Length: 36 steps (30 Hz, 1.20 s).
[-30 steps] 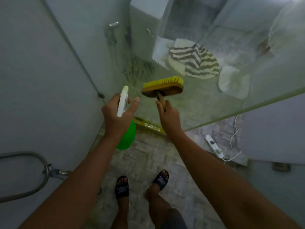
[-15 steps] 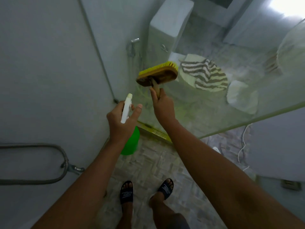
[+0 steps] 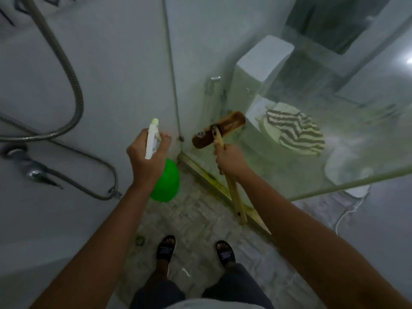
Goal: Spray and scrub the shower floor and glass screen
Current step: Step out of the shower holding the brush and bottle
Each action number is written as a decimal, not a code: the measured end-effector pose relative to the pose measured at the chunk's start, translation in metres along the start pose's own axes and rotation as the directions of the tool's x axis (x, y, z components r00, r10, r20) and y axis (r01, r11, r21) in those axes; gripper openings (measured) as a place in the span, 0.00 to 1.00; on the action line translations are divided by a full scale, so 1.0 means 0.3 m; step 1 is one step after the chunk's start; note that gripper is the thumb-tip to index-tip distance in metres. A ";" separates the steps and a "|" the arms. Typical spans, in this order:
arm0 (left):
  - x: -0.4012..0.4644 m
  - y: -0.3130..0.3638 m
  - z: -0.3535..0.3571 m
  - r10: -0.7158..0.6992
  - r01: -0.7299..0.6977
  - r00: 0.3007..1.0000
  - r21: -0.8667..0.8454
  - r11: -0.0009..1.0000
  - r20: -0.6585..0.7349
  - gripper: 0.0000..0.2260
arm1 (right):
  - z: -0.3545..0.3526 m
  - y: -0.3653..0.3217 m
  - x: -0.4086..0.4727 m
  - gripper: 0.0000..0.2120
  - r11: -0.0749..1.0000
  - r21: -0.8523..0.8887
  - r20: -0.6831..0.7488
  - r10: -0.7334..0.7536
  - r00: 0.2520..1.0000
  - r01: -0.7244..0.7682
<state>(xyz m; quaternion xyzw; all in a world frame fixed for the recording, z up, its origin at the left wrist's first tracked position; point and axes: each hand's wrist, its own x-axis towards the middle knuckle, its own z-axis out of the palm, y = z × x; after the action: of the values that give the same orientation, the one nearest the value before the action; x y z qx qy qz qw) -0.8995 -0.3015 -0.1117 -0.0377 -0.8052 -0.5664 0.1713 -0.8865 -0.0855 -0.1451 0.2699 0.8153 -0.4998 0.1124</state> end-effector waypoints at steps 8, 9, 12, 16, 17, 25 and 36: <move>-0.294 0.185 -0.142 -0.111 0.154 0.937 0.108 0.982 -0.330 0.04 | -0.047 -0.114 -0.250 0.16 0.994 0.106 0.460 -0.050 0.887 0.002; -0.342 0.218 -0.174 -0.128 0.181 0.917 0.109 0.977 -0.378 0.04 | -0.036 -0.121 -0.294 0.15 0.995 0.098 0.511 -0.054 0.858 0.004; -0.495 0.280 -0.298 -0.181 0.256 0.843 0.083 0.963 -0.506 0.07 | 0.034 -0.121 -0.412 0.10 0.998 0.060 0.640 -0.014 0.768 -0.032; -0.739 0.355 -0.461 -0.224 0.317 0.668 -0.001 0.948 -0.710 0.09 | 0.171 -0.082 -0.570 0.10 0.999 -0.048 0.747 0.019 0.665 0.024; -0.811 0.377 -0.493 -0.228 0.335 0.613 -0.012 0.942 -0.757 0.11 | 0.207 -0.066 -0.612 0.09 0.996 -0.071 0.772 0.024 0.636 0.049; -1.361 0.639 -0.606 -0.239 0.429 0.219 -0.127 0.894 -0.946 0.19 | 0.377 0.103 -0.995 0.06 0.980 -0.198 0.907 0.192 0.375 -0.024; -2.113 1.172 -0.453 0.012 0.426 -0.297 -0.122 0.896 -0.955 0.19 | 0.105 0.336 -1.707 0.11 0.944 -0.137 0.940 0.220 -0.261 0.300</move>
<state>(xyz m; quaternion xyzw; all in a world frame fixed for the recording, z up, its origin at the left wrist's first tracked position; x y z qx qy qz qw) -0.1832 -0.2176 0.0434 0.5917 -0.4151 -0.2743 0.6343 -0.4091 -0.2454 -0.0040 -0.2850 0.4793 -0.3769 0.7395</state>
